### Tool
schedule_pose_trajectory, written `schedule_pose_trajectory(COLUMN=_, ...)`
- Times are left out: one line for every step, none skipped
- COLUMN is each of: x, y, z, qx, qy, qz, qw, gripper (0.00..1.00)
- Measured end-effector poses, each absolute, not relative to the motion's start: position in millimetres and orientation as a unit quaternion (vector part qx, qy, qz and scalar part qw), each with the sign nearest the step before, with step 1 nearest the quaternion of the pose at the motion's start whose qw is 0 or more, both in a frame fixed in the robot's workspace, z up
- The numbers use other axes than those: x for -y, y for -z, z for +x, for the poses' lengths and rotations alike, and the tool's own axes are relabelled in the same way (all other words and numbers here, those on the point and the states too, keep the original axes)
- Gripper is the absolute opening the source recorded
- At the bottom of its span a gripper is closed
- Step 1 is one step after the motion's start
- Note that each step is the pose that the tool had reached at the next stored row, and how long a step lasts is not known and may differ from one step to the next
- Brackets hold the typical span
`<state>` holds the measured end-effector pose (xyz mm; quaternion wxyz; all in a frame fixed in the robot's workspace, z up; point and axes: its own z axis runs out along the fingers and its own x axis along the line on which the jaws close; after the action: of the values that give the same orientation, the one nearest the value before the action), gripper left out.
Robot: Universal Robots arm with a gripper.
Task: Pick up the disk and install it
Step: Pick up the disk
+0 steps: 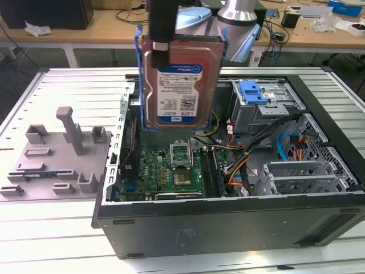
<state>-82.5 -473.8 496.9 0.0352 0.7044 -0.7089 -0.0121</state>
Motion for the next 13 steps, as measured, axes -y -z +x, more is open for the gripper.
schedule_pose_trajectory(x=475, y=-497, z=-79, qx=0.709, qy=0.012, qz=0.704, qw=0.035, gripper=0.36)
schedule_pose_trajectory(x=478, y=-497, z=-74, qx=0.709, qy=0.012, qz=0.704, qw=0.035, gripper=0.36)
schedule_pose_trajectory(x=479, y=-497, z=-71, qx=0.709, qy=0.012, qz=0.704, qw=0.035, gripper=0.36)
schedule_pose_trajectory(x=481, y=-497, z=-67, qx=0.709, qy=0.012, qz=0.704, qw=0.035, gripper=0.36)
schedule_pose_trajectory(x=483, y=-497, z=-64, qx=0.709, qy=0.012, qz=0.704, qw=0.035, gripper=0.36)
schedule_pose_trajectory(x=484, y=-497, z=-61, qx=0.709, qy=0.012, qz=0.704, qw=0.035, gripper=0.36)
schedule_pose_trajectory(x=486, y=-497, z=-56, qx=0.709, qy=0.012, qz=0.704, qw=0.035, gripper=0.36)
schedule_pose_trajectory(x=488, y=-497, z=-53, qx=0.709, qy=0.012, qz=0.704, qw=0.035, gripper=0.36)
schedule_pose_trajectory(x=491, y=-497, z=-47, qx=0.709, qy=0.012, qz=0.704, qw=0.035, gripper=0.36)
schedule_pose_trajectory(x=492, y=-497, z=-44, qx=0.709, qy=0.012, qz=0.704, qw=0.035, gripper=0.36)
schedule_pose_trajectory(x=494, y=-497, z=-40, qx=0.709, qy=0.012, qz=0.704, qw=0.035, gripper=0.36)
schedule_pose_trajectory(x=496, y=-497, z=-35, qx=0.709, qy=0.012, qz=0.704, qw=0.035, gripper=0.36)
schedule_pose_trajectory(x=498, y=-497, z=-31, qx=0.709, qy=0.012, qz=0.704, qw=0.035, gripper=0.36)
